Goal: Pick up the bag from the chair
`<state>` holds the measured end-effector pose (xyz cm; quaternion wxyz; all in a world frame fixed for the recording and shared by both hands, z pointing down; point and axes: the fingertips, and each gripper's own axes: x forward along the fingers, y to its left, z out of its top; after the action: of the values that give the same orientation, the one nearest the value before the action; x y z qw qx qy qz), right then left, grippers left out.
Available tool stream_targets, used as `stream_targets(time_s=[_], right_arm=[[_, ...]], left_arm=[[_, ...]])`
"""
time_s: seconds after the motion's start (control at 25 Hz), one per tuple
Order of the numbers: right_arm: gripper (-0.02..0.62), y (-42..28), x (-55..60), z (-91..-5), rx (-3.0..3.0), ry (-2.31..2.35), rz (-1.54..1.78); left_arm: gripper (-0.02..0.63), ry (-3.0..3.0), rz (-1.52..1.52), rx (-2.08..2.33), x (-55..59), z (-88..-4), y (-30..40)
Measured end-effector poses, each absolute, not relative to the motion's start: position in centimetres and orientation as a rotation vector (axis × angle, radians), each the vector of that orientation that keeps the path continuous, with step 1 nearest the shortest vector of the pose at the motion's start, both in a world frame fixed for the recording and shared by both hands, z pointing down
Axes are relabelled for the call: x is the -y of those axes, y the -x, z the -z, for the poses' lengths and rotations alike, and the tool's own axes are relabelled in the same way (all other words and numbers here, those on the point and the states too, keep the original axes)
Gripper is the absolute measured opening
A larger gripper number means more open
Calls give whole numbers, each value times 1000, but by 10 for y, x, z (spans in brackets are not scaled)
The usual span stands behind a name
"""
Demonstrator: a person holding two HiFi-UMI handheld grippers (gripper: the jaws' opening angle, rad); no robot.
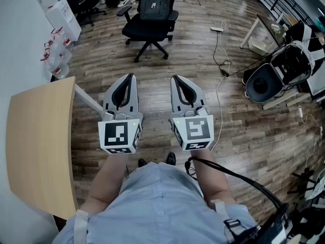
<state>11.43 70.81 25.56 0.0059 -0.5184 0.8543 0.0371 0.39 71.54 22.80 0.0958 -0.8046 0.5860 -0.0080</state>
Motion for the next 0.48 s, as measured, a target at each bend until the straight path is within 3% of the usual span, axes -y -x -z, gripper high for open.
stream_targets(time_s=[0.48], right_arm=[[0,-145,-687,-264,-2701,1557,-115]], left_arm=[[2,2350,38,-1782,-700,-236,-36]])
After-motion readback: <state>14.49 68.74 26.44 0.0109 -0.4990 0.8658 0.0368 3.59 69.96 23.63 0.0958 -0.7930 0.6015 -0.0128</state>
